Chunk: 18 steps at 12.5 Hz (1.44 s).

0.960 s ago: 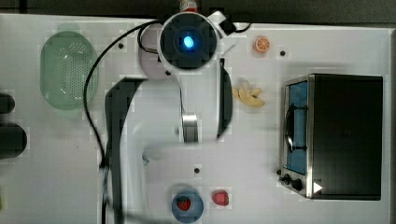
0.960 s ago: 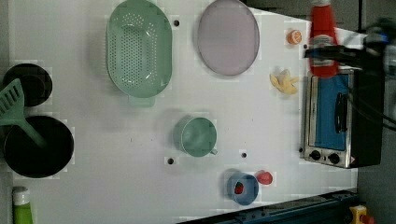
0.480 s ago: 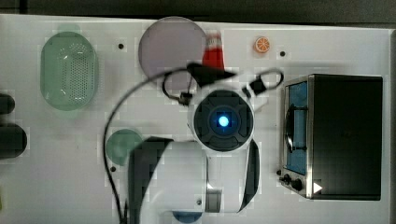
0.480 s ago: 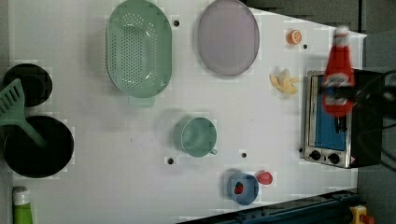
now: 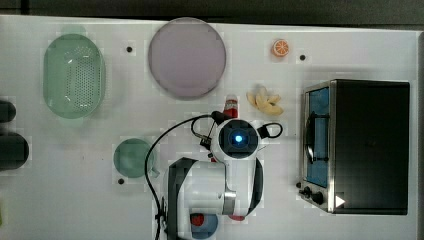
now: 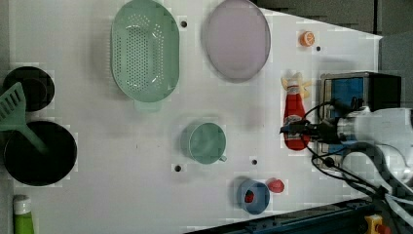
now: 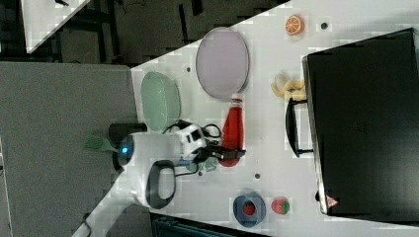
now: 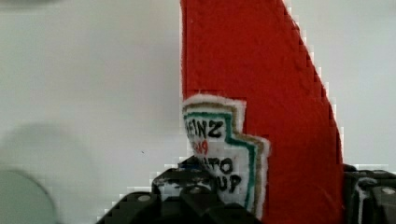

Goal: Pick ketchup from plate and place it on table.

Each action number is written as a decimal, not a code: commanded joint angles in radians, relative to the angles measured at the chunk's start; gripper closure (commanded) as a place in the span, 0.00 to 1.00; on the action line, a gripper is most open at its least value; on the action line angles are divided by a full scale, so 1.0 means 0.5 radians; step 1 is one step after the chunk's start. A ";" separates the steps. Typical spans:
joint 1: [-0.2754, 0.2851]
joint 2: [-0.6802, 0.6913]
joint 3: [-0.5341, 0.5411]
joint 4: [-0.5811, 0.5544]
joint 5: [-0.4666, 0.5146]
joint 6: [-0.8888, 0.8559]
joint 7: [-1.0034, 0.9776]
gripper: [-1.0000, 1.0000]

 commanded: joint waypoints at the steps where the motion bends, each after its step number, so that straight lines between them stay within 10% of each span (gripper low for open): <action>1: -0.009 0.087 0.010 0.092 0.005 0.184 0.129 0.35; 4: -0.008 0.247 0.011 0.082 0.005 0.415 0.129 0.32; 7: -0.004 0.259 0.022 0.071 0.005 0.453 0.130 0.01; 18: -0.002 -0.450 0.124 0.832 0.017 -0.788 0.947 0.00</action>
